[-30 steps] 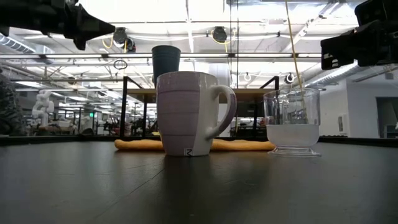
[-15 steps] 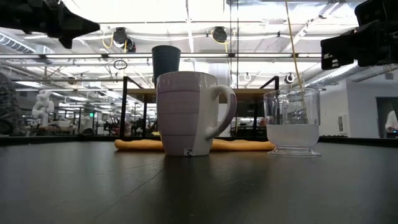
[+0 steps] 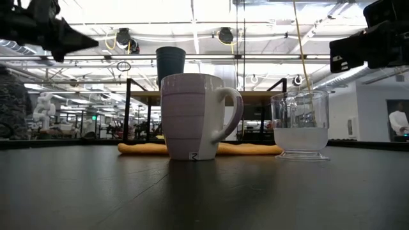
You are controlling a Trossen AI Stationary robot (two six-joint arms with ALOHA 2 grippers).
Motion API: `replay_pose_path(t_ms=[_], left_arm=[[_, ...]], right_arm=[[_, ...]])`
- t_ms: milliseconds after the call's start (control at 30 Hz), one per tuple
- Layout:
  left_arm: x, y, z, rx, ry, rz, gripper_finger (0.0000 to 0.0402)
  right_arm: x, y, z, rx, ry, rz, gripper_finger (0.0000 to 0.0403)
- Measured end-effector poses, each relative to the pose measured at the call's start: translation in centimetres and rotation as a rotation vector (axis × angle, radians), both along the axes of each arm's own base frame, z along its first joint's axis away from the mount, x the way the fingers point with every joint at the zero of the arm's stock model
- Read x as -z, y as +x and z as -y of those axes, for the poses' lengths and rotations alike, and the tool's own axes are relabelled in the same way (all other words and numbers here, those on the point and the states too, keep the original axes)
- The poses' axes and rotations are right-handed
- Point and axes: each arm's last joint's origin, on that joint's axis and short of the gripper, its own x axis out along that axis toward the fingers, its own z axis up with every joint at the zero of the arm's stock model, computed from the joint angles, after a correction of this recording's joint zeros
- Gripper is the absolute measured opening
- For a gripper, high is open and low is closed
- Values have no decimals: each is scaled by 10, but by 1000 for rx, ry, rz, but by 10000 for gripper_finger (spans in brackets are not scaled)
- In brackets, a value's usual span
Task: Stack small to large cups/mugs on shelf
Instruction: Put the purple mug on the shelf
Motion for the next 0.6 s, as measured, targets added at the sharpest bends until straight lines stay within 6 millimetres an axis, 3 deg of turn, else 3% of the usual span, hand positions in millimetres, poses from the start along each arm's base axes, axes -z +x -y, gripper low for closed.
replay_pose_path(t_ms=[600], left_arm=[[47, 18, -1, 128, 118, -61, 0]], right_arm=[[-2, 0, 0, 0, 9, 20, 0]])
